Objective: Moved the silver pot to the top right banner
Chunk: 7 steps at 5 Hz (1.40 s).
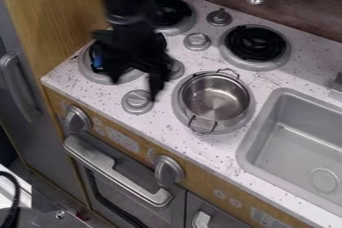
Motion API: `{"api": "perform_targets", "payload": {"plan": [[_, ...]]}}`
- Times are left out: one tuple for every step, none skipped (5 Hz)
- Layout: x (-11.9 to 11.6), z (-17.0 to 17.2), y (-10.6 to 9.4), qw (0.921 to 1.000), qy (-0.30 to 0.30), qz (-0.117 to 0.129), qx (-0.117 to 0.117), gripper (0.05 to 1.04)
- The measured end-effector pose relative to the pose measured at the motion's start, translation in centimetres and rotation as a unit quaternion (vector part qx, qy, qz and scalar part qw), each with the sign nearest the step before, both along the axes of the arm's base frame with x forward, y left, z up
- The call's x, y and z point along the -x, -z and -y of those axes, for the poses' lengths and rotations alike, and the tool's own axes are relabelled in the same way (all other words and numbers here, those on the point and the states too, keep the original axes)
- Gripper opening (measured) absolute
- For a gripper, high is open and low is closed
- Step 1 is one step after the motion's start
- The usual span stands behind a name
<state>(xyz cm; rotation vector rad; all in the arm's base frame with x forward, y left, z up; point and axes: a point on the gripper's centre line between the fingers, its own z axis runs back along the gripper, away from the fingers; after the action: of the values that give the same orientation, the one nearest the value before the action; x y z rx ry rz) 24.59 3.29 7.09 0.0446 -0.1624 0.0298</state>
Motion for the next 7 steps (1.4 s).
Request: {"api": "perform_targets", "payload": {"plan": [[-2.0, 4.0, 0.0, 0.9994, 0.028, 0.015, 0.014, 0.998], [-4.0, 7.8, 1.0, 0.9976, 0.058, 0.023, 0.030, 0.998], [-6.0, 9.7, 2.5, 0.9974, 0.064, 0.017, 0.027, 0.998], [-7.2, 9.8, 4.5, 0.9979, 0.061, 0.007, 0.020, 0.998], [-8.2, 9.9, 6.4, 0.9979, 0.062, -0.002, 0.018, 0.998], [-8.9, 10.0, 7.9, 0.9975, 0.067, -0.014, 0.016, 0.998], [-8.7, 10.1, 9.0, 0.9967, 0.074, -0.030, 0.013, 0.958]]}}
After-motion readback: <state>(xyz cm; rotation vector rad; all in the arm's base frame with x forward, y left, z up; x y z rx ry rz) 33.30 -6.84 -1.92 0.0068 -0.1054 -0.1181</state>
